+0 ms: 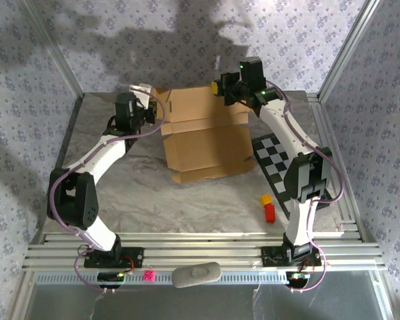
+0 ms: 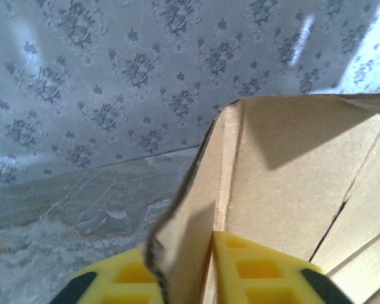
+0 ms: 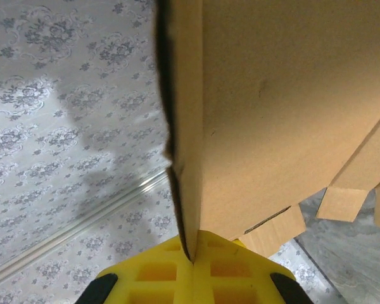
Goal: Fold the paper box
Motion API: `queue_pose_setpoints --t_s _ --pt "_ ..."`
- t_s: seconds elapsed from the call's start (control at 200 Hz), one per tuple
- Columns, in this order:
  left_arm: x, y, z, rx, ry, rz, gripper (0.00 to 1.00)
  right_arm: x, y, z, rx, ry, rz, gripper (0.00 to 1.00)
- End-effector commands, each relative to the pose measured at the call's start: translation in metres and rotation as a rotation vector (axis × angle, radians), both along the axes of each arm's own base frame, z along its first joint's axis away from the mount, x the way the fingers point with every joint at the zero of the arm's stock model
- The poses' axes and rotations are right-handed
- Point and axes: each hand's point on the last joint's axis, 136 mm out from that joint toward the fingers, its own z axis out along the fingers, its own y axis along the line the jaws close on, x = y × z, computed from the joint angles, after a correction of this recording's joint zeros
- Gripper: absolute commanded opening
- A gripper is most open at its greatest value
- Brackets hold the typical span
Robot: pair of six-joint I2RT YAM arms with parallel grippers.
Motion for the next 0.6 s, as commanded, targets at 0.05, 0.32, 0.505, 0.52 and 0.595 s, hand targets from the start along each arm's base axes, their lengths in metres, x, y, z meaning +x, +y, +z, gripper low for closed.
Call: queue_pose_setpoints --t_s 0.05,0.32,0.505,0.52,0.595 --pt "0.003 0.016 -0.006 0.077 0.01 0.213 0.01 0.003 0.008 0.005 0.032 -0.019 -0.002 0.0" --pt "-0.003 0.022 -0.023 0.131 0.055 0.465 0.0 -0.001 0.021 -0.006 0.04 0.006 -0.012 0.0" --pt "-0.01 0.025 -0.023 0.108 0.055 0.481 0.0 0.0 0.023 -0.012 0.031 0.009 -0.011 0.0" --pt "-0.012 0.026 -0.023 0.108 0.054 0.481 0.02 0.0 0.023 -0.012 0.03 0.007 -0.01 0.0" --pt "-0.019 0.035 -0.02 0.092 0.056 0.484 0.32 0.003 0.023 -0.014 0.021 -0.007 -0.004 0.0"
